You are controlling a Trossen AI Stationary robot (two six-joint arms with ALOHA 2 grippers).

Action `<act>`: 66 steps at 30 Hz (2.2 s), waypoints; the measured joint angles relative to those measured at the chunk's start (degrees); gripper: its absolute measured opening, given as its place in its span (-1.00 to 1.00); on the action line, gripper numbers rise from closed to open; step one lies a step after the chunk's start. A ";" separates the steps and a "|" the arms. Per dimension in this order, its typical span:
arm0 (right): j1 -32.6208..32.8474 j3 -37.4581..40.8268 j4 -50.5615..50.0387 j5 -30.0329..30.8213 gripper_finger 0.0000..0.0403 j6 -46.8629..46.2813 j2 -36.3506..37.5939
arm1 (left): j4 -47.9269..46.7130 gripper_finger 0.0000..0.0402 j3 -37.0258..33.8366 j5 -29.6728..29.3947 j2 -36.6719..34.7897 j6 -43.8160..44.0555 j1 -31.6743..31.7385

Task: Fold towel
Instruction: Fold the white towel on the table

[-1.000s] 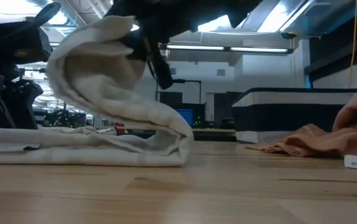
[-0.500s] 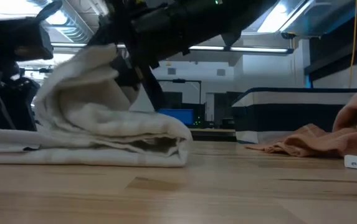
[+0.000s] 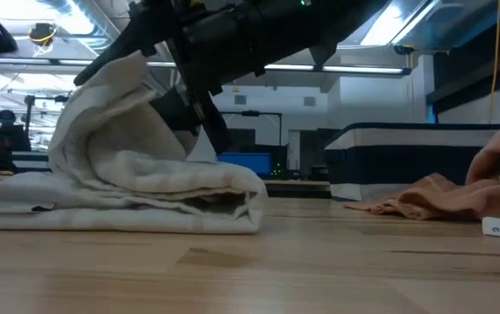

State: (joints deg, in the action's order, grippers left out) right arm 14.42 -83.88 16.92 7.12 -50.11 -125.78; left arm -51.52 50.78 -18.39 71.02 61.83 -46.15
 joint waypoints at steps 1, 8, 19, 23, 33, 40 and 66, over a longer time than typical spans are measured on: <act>-0.13 0.00 0.25 0.53 0.05 -1.56 0.00 | -0.55 0.06 0.22 -0.17 -1.15 1.06 -0.11; -0.19 0.11 -1.65 3.43 0.06 1.52 0.04 | 0.09 0.06 0.20 -5.83 -4.04 0.54 0.61; -0.20 -4.33 -5.85 2.30 0.06 8.65 0.13 | 7.32 0.06 0.15 -19.62 -3.89 -8.27 1.75; -0.20 -4.34 -7.15 -0.35 0.06 12.81 1.29 | 7.48 0.06 0.13 -23.64 -2.91 -7.74 1.79; 2.98 -4.37 -26.71 7.31 0.06 23.93 7.03 | 14.03 0.06 -1.35 -20.69 5.82 -10.58 4.48; 5.34 -1.62 -31.28 10.40 0.06 24.58 7.42 | 11.47 0.06 -1.40 -5.24 3.96 -17.64 11.39; 4.89 16.02 -12.31 10.12 0.06 23.46 6.47 | 7.43 0.06 -9.79 10.99 6.39 -8.85 13.05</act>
State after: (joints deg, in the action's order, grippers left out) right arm 19.31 -67.85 4.61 17.23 -26.65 -119.31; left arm -44.09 40.99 -7.40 77.41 52.99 -33.10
